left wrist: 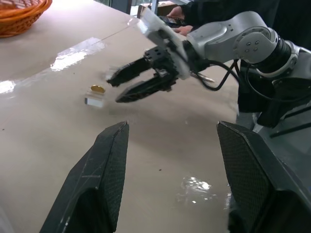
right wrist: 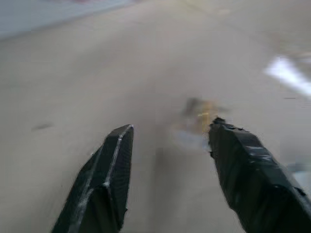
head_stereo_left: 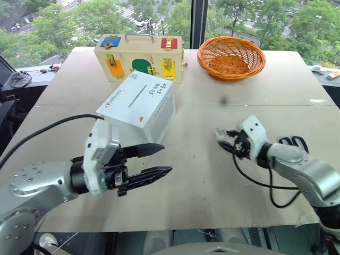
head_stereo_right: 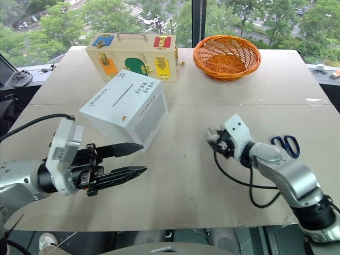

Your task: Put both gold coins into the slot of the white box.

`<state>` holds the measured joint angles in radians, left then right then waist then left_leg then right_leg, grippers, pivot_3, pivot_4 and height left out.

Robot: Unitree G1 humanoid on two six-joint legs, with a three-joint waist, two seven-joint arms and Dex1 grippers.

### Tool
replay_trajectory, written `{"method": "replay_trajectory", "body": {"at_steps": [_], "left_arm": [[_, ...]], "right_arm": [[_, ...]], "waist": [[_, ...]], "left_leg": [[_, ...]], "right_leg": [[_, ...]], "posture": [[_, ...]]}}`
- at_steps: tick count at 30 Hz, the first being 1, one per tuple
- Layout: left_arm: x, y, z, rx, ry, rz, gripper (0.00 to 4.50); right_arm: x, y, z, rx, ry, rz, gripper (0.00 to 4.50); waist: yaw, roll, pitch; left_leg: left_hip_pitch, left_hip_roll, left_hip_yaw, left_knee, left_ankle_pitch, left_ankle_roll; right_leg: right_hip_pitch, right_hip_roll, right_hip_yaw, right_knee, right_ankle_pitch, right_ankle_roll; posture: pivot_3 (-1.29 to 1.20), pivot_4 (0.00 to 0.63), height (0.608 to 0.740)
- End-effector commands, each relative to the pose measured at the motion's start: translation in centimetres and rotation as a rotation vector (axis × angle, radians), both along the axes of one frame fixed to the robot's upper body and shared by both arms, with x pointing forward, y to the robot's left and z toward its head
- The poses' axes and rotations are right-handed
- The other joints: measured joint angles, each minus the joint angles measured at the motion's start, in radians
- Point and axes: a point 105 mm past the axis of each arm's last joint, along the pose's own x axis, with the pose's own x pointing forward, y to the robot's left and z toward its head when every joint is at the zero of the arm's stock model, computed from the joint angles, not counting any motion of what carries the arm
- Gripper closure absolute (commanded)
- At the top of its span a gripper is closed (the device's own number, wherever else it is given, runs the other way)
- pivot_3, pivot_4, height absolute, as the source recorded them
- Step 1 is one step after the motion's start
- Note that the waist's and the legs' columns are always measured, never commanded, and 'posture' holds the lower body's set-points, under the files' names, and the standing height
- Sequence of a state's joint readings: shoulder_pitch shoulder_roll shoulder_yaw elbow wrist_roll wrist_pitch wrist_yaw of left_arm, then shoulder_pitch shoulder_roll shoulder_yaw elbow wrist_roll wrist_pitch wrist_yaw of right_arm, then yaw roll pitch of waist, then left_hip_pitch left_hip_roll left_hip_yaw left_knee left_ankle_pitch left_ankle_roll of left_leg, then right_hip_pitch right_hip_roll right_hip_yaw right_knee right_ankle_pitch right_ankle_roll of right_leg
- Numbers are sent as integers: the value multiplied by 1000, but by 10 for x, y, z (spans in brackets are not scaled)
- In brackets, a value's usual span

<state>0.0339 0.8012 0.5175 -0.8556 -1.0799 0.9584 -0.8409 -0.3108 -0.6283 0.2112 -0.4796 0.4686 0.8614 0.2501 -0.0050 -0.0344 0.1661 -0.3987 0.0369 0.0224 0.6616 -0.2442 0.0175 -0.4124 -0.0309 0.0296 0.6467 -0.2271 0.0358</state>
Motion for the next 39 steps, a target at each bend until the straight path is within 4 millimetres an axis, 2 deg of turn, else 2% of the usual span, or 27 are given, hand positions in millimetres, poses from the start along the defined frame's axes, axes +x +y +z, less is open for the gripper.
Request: {"method": "replay_trajectory", "body": {"at_steps": [1, 5, 8, 9, 23, 28, 33, 39], "left_arm": [[4, 1, 1, 9, -68, -9, 1611], [3, -3, 2, 17, -96, -19, 1611], [1, -10, 7, 17, -115, -29, 1611], [0, -11, 8, 17, -119, -29, 1611], [-16, -28, 18, 3, -126, -23, 1611], [-18, -28, 19, 4, -122, -14, 1611], [-20, -26, 17, 11, -117, 4, 1611], [-2, -16, 10, 25, -104, 28, 1611]], "right_arm": [[8, 5, 12, 2, -57, -60, 1715], [9, 12, 17, 52, -47, -78, 1715], [9, 15, 16, 55, -32, -77, 2555], [9, 15, 16, 53, -27, -80, 2995], [14, 9, 13, 27, -10, -106, 2995], [14, 9, 11, 21, 2, -101, 4455], [15, 9, 8, 17, 12, -99, 4455], [15, 8, 5, 10, 20, -104, 4455]], "waist": [[-1, 0, 0], [-4, 0, 0], [-4, 0, 0], [-5, 0, 0], [-8, 0, 0], [-8, 0, 0], [-8, 1, 0], [-6, 1, 0]], "left_leg": [[0, 0, 0, 0, 0, 0], [-2, 1, -1, -2, 0, 0], [-2, 1, -1, -5, 0, 0], [-2, 1, -1, -6, 0, 0], [-1, 1, -1, -6, 0, 0], [-1, 1, -1, -6, 0, 0], [-1, 1, -1, -6, 0, 0], [-1, 0, 0, -6, 0, 0]], "right_leg": [[0, 0, 0, 0, 0, 0], [-2, 2, -1, 0, 0, 0], [-2, 2, -1, -2, 0, 1], [-2, 2, -1, -2, 0, 1], [-1, 2, -1, -2, -1, 1], [-1, 2, -1, -2, -1, 1], [-1, 2, -1, -2, -1, 1], [-1, 3, -1, -2, -1, 1]], "posture": [[0, 150, 740], [0, 150, 740], [0, 150, 740], [0, 150, 740], [0, 150, 740], [0, 150, 740], [0, 150, 740], [0, 150, 740]]}}
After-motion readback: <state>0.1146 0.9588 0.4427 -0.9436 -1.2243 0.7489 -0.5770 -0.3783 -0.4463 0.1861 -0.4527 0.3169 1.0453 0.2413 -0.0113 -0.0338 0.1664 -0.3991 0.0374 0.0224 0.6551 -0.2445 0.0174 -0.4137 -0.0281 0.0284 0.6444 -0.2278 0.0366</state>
